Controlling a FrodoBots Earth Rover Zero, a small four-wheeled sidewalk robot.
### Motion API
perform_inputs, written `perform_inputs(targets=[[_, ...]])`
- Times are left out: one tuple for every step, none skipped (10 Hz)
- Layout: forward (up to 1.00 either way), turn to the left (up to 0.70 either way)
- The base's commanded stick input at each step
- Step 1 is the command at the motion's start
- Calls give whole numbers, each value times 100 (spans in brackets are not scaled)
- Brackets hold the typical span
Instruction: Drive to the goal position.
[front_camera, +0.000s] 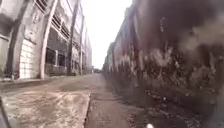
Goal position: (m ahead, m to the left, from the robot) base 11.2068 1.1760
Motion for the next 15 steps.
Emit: perform_inputs(targets=[[70,0],[70,0],[70,0],[70,0],[70,0],[70,0],[70,0],[70,0],[70,0],[70,0],[70,0],[70,0],[70,0],[70,0],[70,0]])
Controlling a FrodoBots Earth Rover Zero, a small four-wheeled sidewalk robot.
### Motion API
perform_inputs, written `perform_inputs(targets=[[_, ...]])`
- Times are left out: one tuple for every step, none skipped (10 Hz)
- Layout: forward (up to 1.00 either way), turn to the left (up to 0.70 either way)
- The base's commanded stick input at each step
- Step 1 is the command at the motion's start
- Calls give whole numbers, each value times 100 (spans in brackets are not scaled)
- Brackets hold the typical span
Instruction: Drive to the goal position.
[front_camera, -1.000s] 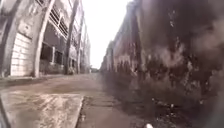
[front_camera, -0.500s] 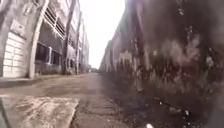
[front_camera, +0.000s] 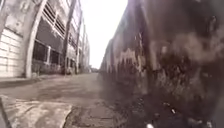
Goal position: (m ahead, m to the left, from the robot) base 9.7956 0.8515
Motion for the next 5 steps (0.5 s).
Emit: perform_inputs(targets=[[70,0],[70,0],[70,0],[70,0],[70,0]])
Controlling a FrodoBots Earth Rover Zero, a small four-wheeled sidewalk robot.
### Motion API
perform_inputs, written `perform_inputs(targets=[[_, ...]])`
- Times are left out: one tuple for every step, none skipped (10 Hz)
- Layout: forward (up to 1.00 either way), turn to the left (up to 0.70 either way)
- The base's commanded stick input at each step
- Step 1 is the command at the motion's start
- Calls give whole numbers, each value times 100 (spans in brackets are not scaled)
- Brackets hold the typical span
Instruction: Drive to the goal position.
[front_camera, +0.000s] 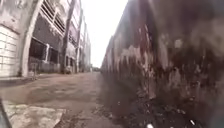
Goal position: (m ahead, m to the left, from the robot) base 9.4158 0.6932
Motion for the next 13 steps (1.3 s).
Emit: perform_inputs(targets=[[70,0],[70,0],[70,0],[70,0],[70,0],[70,0],[70,0],[70,0],[70,14],[70,28],[70,28],[70,28],[70,28]])
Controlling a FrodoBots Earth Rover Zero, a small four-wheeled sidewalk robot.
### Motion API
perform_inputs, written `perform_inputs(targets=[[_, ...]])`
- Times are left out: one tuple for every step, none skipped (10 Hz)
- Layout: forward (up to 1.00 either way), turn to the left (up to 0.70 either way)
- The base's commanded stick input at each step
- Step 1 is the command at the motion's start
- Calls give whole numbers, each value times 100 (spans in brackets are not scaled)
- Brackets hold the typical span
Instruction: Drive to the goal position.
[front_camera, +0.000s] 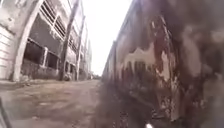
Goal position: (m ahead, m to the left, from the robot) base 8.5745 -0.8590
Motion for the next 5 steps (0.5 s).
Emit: perform_inputs(targets=[[70,28],[70,28],[70,28],[70,28],[70,28]])
